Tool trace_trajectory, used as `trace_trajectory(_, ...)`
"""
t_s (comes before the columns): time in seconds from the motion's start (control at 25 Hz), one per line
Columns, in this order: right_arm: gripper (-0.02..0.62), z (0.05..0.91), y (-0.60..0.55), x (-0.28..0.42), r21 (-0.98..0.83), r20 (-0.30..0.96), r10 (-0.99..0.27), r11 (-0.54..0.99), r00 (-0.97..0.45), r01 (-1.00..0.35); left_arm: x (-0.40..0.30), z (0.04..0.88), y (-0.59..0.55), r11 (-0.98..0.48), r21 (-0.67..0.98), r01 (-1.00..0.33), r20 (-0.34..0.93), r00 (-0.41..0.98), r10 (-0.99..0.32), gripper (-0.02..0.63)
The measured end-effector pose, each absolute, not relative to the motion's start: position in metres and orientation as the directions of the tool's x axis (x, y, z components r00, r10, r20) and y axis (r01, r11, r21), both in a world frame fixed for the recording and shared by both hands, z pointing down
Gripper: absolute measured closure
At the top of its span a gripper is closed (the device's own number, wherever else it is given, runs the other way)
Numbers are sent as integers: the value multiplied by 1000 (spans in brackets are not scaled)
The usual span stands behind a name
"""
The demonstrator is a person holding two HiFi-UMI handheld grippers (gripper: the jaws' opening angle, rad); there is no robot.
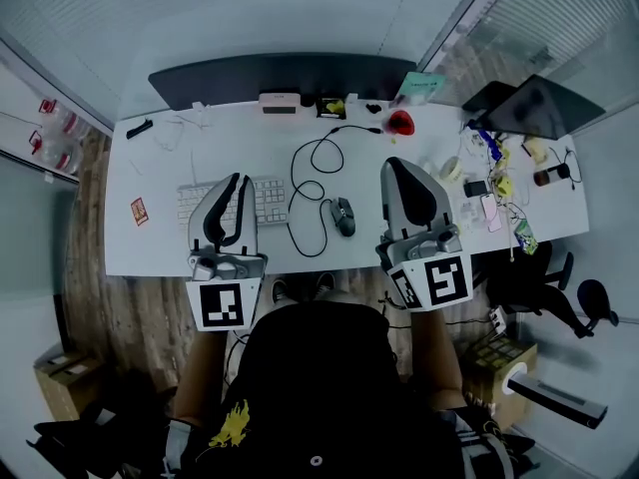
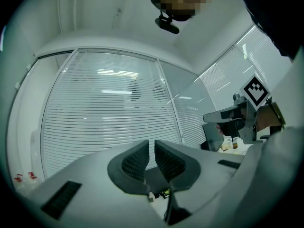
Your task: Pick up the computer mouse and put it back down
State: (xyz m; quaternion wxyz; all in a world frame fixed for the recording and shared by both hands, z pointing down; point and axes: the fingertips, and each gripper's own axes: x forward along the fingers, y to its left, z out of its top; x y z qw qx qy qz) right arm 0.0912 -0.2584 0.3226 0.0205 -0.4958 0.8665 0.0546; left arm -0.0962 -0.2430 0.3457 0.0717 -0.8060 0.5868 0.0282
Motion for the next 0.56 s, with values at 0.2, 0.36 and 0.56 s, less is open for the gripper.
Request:
trace_trajectory(0.2,581,322,-253,95,75,-87,-860,498,-504,-864,-90,346,-240,-314,-92,-945,-128,324,-937,558)
trace_trajectory(0.36,581,322,-247,103,70,-81,-870,482,-487,-873,-88,344,-238,-321,-94,-942,-132,332,-934,558)
trace_trajectory(0.56,581,321,-242,111,86,-81,-876,470,-476,-879,-82,347,-237,-338,-99,-936,-125,349,-929,558)
